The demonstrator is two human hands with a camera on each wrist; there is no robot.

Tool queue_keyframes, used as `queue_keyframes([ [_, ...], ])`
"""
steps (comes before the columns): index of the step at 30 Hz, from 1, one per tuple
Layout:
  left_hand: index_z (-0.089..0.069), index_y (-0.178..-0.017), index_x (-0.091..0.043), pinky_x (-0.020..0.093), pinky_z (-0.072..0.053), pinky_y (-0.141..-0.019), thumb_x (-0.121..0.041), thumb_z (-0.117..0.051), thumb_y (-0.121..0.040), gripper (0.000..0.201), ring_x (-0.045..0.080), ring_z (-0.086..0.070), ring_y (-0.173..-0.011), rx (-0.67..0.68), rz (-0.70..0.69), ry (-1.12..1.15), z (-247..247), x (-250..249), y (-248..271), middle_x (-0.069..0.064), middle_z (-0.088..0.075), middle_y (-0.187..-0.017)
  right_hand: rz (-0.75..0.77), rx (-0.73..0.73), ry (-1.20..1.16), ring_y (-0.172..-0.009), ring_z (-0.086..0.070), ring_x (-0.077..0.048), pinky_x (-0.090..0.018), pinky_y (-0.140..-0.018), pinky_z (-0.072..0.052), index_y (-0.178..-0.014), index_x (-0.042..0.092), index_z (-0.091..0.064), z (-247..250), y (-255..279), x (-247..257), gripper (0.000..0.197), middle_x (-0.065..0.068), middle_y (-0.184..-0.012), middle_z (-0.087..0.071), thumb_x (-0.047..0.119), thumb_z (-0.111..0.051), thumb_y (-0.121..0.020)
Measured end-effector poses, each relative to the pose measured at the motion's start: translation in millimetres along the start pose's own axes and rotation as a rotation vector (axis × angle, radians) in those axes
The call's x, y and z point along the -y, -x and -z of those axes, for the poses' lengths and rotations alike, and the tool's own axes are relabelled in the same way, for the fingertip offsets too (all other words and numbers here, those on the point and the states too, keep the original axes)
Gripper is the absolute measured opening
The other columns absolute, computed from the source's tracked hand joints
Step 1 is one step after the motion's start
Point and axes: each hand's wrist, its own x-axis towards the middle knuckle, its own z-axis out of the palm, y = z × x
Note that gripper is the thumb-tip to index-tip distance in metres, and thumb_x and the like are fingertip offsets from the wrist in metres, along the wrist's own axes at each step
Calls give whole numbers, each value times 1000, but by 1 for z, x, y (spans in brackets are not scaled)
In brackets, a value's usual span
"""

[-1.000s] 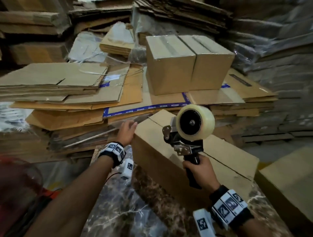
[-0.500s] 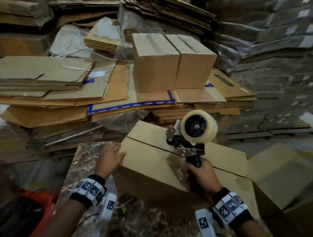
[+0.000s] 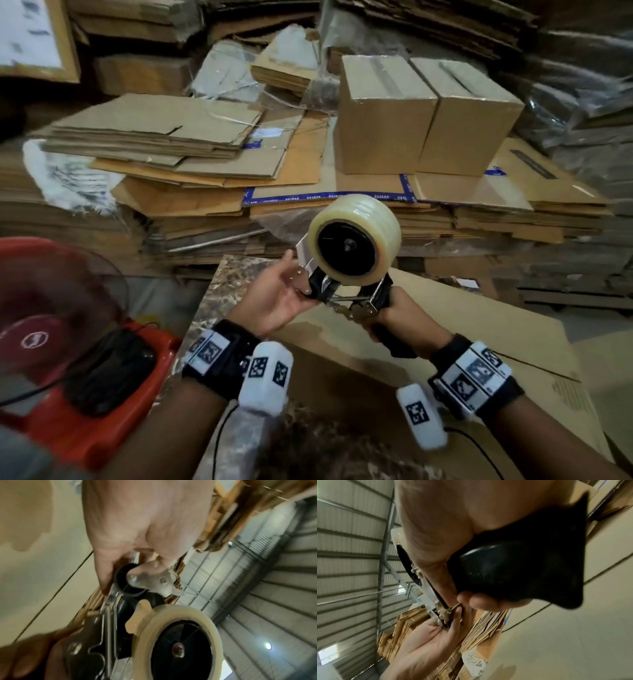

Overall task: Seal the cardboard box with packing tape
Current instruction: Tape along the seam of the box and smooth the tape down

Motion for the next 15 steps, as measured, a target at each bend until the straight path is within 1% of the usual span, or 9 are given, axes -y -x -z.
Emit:
queue_keyframes([
  [1, -55, -134, -8, 51, -47, -104, -30, -36, -106, 41, 36, -57, -125, 48, 53, 117, -3, 0, 1, 22, -61, -133, 2, 11, 2, -53, -49, -25, -33, -49, -42, -68, 4, -58, -2, -2, 4, 12, -16, -59, -55, 10, -68, -70],
  [4, -52, -134, -1, 50, -52, -97, -23, -40, -105, 38, 38, -58, -122, 10, 61, 290, -2, 6, 2, 25, -60, -133, -15, 54, -29, -54, -49, -26, -32, -48, -42, -73, 4, -59, -6, -5, 9, 12, -16, -62, -55, 10, -67, -68],
  [6, -50, -127, 2, 44, -59, -84, -1, -39, -96, 32, 37, -63, -113, -22, 33, 319, 5, 13, -1, 25, -60, -132, -50, 94, -57, -54, -49, -25, -31, -49, -43, -82, 1, -61, -6, -5, 9, 16, -16, -64, -55, 9, -68, -70],
  [7, -49, -126, 1, 40, -61, -78, 8, -38, -89, 40, 36, -65, -109, -40, 19, 302, 8, 16, -2, 26, -60, -130, -62, 104, -65, -54, -49, -25, -31, -49, -43, -85, -1, -61, -6, -6, 8, 19, -16, -64, -55, 9, -68, -71],
  [8, -49, -128, 0, 37, -61, -75, 12, -39, -83, 47, 35, -65, -108, -51, 6, 272, 11, 19, -4, 27, -59, -130, -69, 110, -70, -54, -49, -24, -30, -49, -43, -86, -1, -61, -6, -6, 8, 19, -15, -63, -55, 10, -68, -71],
  [9, -50, -130, 2, 37, -62, -77, 13, -41, -80, 51, 35, -63, -110, -53, -1, 262, 13, 20, -5, 28, -59, -130, -70, 117, -67, -54, -49, -23, -30, -49, -44, -86, -1, -61, -6, -5, 8, 19, -14, -62, -55, 10, -68, -72],
  [11, -55, -122, 3, 39, -60, -84, 16, -43, -75, 50, 36, -61, -112, -95, -18, 201, 18, 21, -10, 27, -62, -124, -61, 135, -48, -54, -49, -24, -29, -49, -44, -84, -1, -62, -5, -4, 8, 17, -14, -61, -55, 10, -68, -74],
  [13, -58, -111, 3, 43, -57, -88, 17, -41, -71, 47, 39, -61, -113, -149, -47, 65, 20, 23, -13, 26, -63, -117, -59, 143, -22, -53, -50, -23, -28, -49, -45, -82, -2, -62, -3, -2, 9, 15, -14, -61, -56, 9, -68, -74],
  [15, -61, -96, 1, 44, -59, -84, 17, -38, -81, 32, 34, -68, -97, -206, -113, -163, 18, 23, -13, 21, -69, -101, -49, 129, 11, -52, -52, -21, -27, -48, -45, -82, -3, -62, -3, -2, 8, 11, -14, -62, -57, 5, -68, -78],
])
